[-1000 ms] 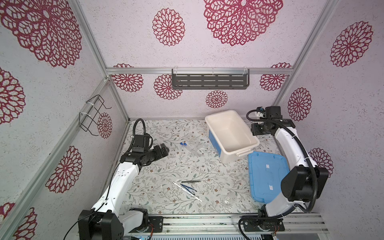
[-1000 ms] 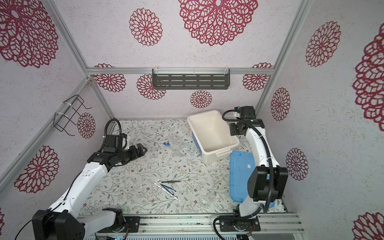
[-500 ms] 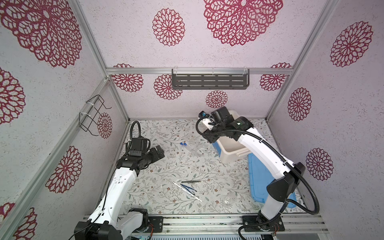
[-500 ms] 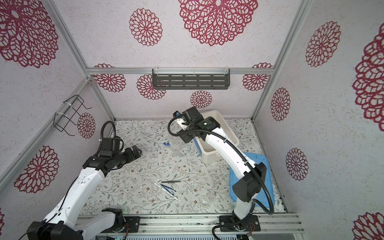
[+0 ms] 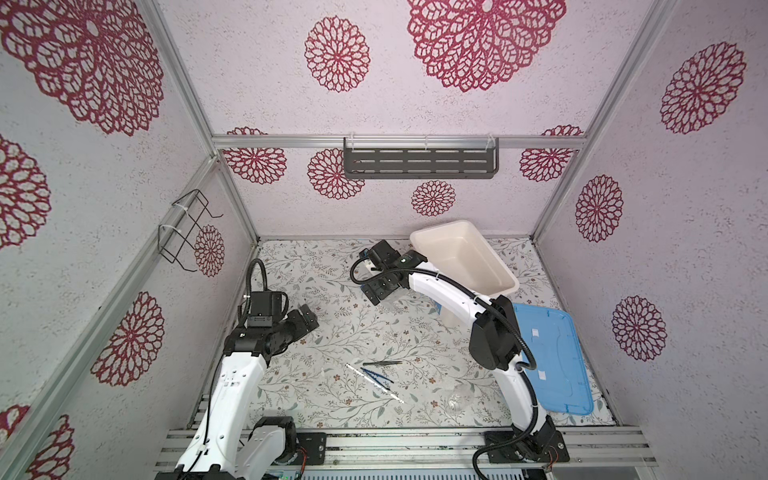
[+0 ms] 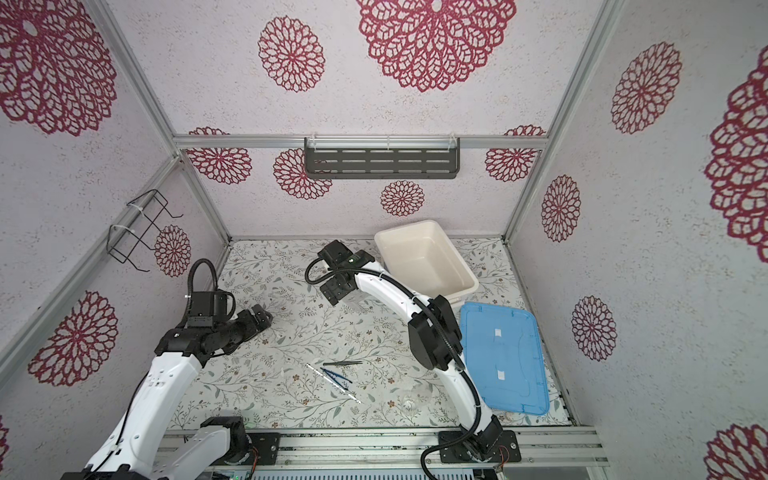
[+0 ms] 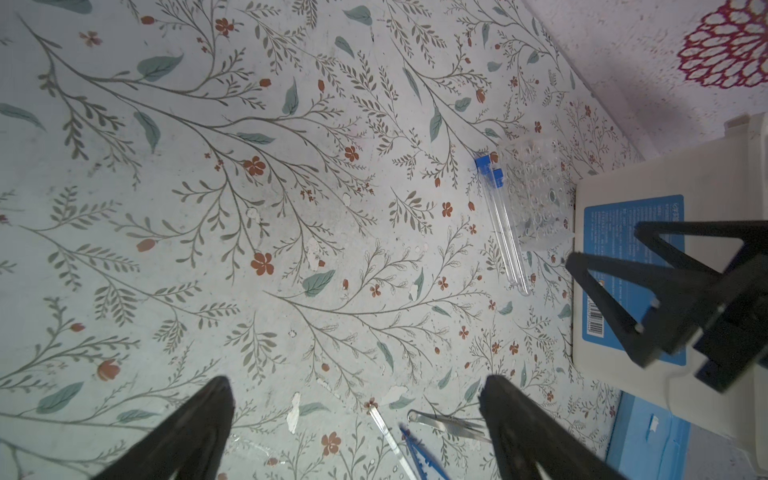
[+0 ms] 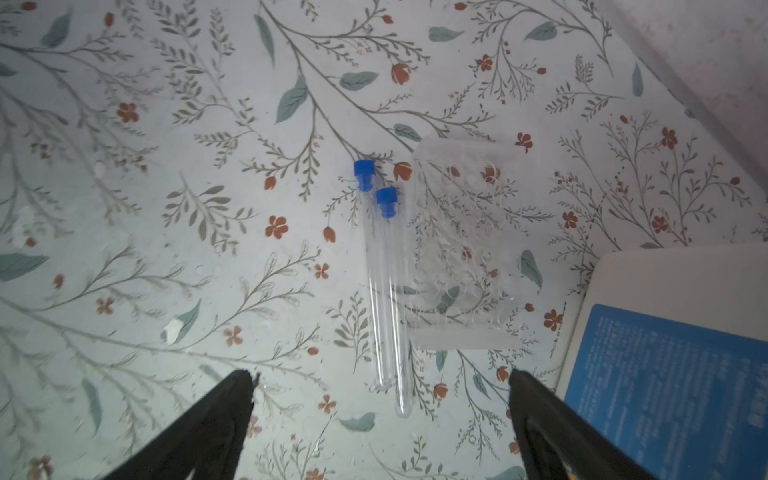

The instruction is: Organize the chemistry lab equipment

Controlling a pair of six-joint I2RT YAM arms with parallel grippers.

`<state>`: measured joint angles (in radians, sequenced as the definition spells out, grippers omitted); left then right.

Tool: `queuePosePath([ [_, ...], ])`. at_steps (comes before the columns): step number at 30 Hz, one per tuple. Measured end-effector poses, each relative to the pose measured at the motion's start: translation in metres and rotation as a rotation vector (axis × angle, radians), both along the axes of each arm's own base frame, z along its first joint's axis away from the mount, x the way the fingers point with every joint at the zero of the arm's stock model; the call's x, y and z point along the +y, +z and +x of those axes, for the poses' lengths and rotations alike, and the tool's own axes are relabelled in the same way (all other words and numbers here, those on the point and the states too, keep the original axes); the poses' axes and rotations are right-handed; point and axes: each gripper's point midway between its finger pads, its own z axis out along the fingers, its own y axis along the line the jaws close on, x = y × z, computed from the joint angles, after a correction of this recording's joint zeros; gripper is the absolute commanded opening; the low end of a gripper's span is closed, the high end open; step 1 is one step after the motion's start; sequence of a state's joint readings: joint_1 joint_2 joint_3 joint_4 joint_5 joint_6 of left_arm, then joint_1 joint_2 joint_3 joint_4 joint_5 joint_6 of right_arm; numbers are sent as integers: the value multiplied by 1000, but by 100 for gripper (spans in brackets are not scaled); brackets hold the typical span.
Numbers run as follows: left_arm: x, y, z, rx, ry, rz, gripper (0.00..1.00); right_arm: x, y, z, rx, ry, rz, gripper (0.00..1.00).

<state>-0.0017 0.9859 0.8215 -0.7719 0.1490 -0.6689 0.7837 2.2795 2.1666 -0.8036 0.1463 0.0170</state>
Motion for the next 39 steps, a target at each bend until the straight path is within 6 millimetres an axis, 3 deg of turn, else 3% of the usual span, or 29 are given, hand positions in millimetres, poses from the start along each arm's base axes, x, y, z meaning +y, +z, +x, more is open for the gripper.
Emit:
queuePosePath([
  [12,-8,-3,0,1,-7,-52,97,1,-4,77,-106,-103,166,99],
  [17,-9,-2,2,-8,-1,-65,97,9,-20,96,-118,-91,229,99],
  [28,-10,-1,3,-11,6,-79,97,27,-64,108,-129,-53,238,99],
  [39,-11,1,5,-18,7,-86,97,28,-66,112,-161,-29,218,99],
])
